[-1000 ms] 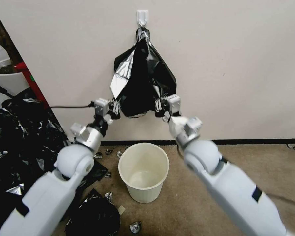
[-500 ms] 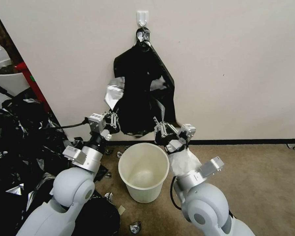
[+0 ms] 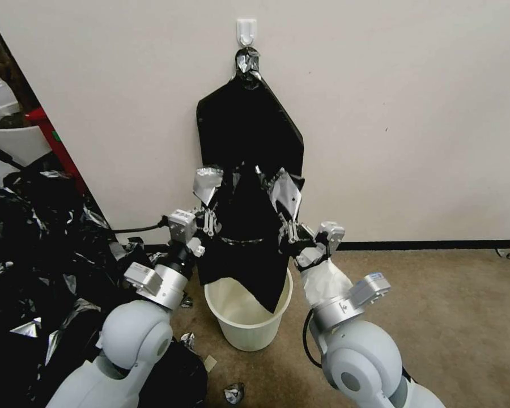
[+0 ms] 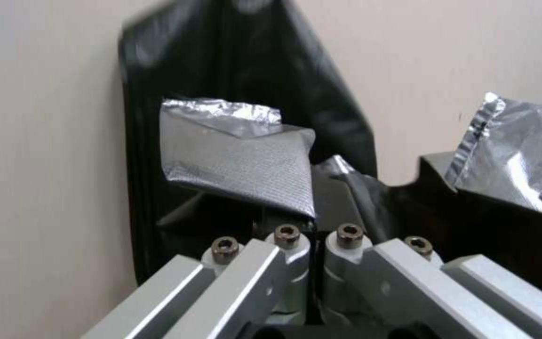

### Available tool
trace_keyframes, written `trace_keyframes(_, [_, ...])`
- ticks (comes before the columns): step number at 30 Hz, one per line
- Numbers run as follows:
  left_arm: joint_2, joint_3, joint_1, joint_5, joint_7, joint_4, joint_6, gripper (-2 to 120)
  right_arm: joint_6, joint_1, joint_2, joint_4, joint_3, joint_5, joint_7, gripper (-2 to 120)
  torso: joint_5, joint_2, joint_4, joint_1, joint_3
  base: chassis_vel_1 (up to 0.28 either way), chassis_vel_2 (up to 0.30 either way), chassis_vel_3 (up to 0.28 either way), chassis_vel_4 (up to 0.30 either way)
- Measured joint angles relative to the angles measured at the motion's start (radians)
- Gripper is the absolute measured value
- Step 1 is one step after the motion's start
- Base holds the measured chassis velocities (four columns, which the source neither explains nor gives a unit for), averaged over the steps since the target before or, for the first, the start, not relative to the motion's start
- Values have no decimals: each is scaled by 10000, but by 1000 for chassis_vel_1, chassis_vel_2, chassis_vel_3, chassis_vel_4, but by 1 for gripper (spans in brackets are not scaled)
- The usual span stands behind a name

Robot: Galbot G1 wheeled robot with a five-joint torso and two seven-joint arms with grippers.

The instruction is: Place a trash bag onto the trash bin.

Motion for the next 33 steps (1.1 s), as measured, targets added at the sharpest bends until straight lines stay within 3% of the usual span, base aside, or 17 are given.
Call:
trace_keyframes(8, [-692,551,817,992,-302,929,-148,0,329,-129,-112,-895,-162,-522,-15,0,-1,0,1,0,0,0,0,0,0])
trace_keyframes(11, [-811,851,1148,1406,-568,1211,-159,0,319,-242,-224,-1284,-382,-790,426,0,-1,0,1,0,0,0,0,0,0])
trace_keyframes(14, [-818,1005,1338,1844,-802,1336,-149,0,27,-297,-345,-1503,-662,-780,1311,0,0,0,1,0,0,0,0,0,0])
trace_keyframes(17, [-582,1242,1558,2281,-1326,1182,289,0,-703,-308,-623,-1464,-1052,84,3038,0,-2,-1,1,0,0,0,0,0,0])
trace_keyframes(18, [-319,1417,1619,2345,-1717,869,903,0,-1118,-294,-763,-1113,-1174,832,3875,0,0,-1,1,0,0,0,0,0,0])
trace_keyframes(19, [-319,1417,1619,2345,-1717,869,903,0,-1118,-294,-763,-1113,-1174,832,3875,0,0,-1,1,0,0,0,0,0,0])
trace_keyframes(21, [73,1610,1582,2161,-2287,414,1946,0,-1611,-256,-919,-604,-1291,1681,4631,0,-2,-1,1,0,0,0,0,0,0])
trace_keyframes(22, [73,1610,1582,2161,-2287,414,1946,0,-1611,-256,-919,-604,-1291,1681,4631,0,-2,-1,1,0,0,0,0,0,0])
trace_keyframes(24, [644,1766,1228,1218,-3118,-324,3835,0,-2456,-136,-1204,98,-1470,2889,5661,0,-3,-1,2,0,0,0,0,0,0])
trace_keyframes(25, [777,1783,1105,926,-3338,-506,4374,0,-2626,-126,-1261,217,-1514,3098,5843,0,-2,-1,1,0,0,0,0,0,0])
trace_keyframes(26, [777,1783,1105,926,-3338,-506,4374,0,-2626,-126,-1261,217,-1514,3098,5843,0,-2,-1,1,0,0,0,0,0,0])
trace_keyframes(28, [1079,1894,893,232,-3947,-880,5647,0,-2949,-245,-1409,409,-1608,3373,6266,0,-1,-1,1,0,0,0,0,0,0])
trace_keyframes(33, [1163,2152,1116,-52,-4631,-867,6077,0,-2997,-569,-1557,350,-1811,3089,6446,0,-2,-1,1,1,0,0,0,0,0])
